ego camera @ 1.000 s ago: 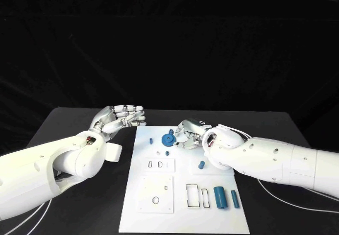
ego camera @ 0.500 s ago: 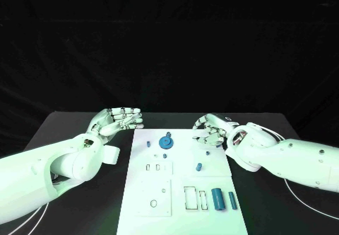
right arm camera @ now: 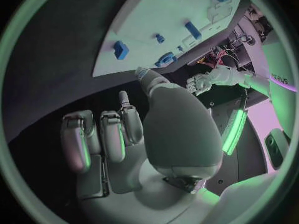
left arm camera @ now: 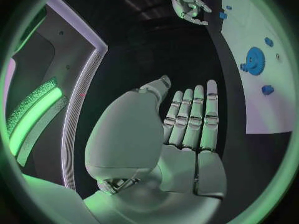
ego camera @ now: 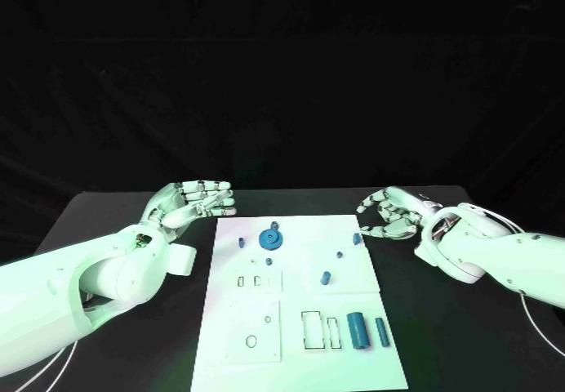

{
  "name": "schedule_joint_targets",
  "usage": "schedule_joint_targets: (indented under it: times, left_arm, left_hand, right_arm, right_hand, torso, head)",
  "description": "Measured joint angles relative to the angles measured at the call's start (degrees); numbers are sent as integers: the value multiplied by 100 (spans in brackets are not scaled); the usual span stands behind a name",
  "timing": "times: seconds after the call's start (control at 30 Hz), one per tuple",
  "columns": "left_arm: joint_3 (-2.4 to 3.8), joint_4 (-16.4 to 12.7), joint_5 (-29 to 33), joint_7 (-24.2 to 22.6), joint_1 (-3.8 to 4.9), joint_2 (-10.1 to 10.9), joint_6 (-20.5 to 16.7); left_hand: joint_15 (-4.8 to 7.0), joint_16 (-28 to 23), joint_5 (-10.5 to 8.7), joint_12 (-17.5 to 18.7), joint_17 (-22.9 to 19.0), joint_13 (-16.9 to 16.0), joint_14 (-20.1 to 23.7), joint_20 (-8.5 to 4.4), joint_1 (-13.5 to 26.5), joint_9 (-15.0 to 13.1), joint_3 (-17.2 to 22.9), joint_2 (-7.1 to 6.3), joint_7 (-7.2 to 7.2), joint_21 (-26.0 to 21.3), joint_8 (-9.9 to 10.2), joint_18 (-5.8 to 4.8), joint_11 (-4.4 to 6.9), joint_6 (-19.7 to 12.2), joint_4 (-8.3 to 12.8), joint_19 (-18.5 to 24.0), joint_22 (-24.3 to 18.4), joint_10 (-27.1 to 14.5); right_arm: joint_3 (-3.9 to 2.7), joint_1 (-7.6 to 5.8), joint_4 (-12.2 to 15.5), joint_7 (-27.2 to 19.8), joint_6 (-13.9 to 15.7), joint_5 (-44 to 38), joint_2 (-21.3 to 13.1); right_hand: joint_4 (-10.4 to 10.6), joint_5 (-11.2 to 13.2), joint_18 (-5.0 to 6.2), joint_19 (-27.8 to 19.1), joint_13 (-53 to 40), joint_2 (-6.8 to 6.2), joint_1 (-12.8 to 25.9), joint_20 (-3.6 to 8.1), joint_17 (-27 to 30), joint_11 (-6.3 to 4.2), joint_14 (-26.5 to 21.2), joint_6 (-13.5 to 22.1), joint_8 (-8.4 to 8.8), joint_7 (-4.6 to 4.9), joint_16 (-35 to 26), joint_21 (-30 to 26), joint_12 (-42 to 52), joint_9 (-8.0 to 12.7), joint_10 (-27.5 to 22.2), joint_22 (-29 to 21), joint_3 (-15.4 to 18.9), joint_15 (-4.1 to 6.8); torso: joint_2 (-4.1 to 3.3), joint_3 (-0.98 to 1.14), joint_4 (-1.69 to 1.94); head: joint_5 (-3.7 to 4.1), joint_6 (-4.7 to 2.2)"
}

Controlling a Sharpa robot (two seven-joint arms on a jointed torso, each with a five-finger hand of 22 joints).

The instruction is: Assemble the parts on the task board

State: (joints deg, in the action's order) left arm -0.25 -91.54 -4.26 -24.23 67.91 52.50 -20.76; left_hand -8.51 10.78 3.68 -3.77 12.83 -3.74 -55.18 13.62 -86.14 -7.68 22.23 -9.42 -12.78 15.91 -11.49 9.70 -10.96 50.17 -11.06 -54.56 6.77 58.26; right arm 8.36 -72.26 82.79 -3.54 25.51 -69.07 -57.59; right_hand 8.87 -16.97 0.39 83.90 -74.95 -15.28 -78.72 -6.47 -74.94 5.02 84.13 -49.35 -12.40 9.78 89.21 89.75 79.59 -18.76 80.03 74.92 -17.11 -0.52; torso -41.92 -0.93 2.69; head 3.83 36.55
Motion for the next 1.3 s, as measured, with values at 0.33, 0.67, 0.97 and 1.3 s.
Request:
schedule_joint_targets:
  times: [0.33,0.67,0.97,1.3]
  left_arm:
    - [-1,46,0,-2,-1,-8,14]
    - [-1,55,0,-3,-2,-5,23]
    - [-1,60,0,-2,-2,0,24]
    - [-1,61,0,5,-2,3,24]
  left_hand:
    - [20,0,0,0,6,-1,20,0,0,0,24,0,0,0,0,-1,0,0,24,0,0,0]
    - [21,0,0,0,6,-1,20,0,0,-1,23,0,0,0,0,0,0,0,24,0,0,0]
    - [20,0,0,0,5,-1,20,0,0,-1,23,0,0,0,0,-1,0,0,23,0,-1,0]
    - [20,-37,0,0,13,-1,20,0,0,-1,23,0,0,0,0,0,22,0,23,0,-1,-21]
  right_arm:
    - [11,172,-356,-300,-247,142,37]
    - [17,333,-594,-419,-340,202,220]
    - [14,383,-652,-447,-338,237,312]
    - [14,407,-652,-449,-336,258,395]
  right_hand:
    - [-9,0,0,0,1,43,-41,0,1,21,0,25,44,25,0,0,0,7,-21,-1,112,0]
    - [22,-25,0,0,1,117,-115,0,1,20,0,10,44,10,0,0,1,7,-20,-1,177,0]
    - [85,-80,0,0,2,224,-159,0,2,-22,0,-118,21,-16,0,0,83,0,64,-2,79,0]
    - [99,-80,0,0,2,258,-176,0,2,-47,1,-235,-25,-44,0,0,127,0,130,-2,-99,0]
  torso:
    - [-1,-1,-7]
    - [-3,-15,6]
    - [0,-20,7]
    - [7,-23,-3]
  head:
    - [46,27]
    - [34,51]
    - [14,70]
    - [19,91]
